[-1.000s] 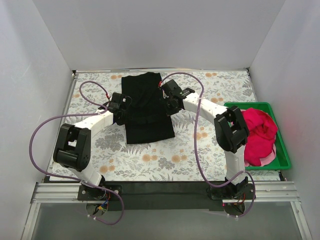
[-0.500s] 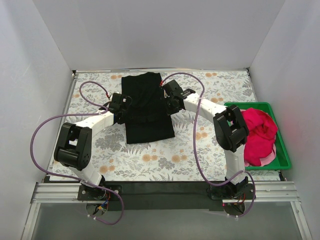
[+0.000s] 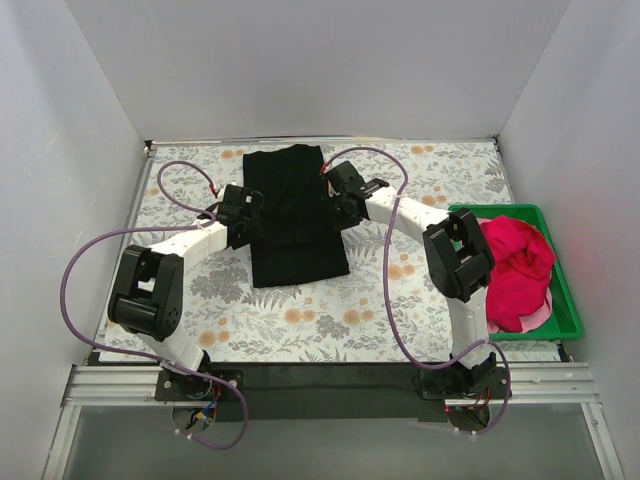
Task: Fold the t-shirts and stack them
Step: Fold the tshirt
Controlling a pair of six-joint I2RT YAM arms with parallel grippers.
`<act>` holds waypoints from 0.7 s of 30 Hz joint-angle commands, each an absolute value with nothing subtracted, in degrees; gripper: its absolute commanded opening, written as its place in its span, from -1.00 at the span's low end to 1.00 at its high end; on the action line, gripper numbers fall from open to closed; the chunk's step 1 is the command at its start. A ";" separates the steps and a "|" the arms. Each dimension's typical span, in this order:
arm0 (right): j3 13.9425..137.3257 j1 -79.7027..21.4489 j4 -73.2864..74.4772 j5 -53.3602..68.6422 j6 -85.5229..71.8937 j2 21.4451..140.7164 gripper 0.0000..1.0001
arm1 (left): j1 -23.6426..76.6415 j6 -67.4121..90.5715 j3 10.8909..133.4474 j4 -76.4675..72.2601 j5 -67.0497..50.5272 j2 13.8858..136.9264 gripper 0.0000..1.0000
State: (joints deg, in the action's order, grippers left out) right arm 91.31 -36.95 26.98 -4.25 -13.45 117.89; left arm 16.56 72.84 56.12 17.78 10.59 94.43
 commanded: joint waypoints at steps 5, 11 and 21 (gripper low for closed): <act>92.20 -37.00 25.84 -4.57 -15.29 111.63 -0.24 | 16.35 74.08 60.21 21.53 12.04 86.85 0.18; 89.04 -39.64 24.79 -4.58 -16.70 108.90 -0.21 | 21.35 81.90 57.84 27.07 12.48 79.91 0.18; 83.50 -41.66 20.40 -0.35 -19.86 110.47 -0.46 | 27.07 89.03 47.73 24.97 13.09 81.82 -0.62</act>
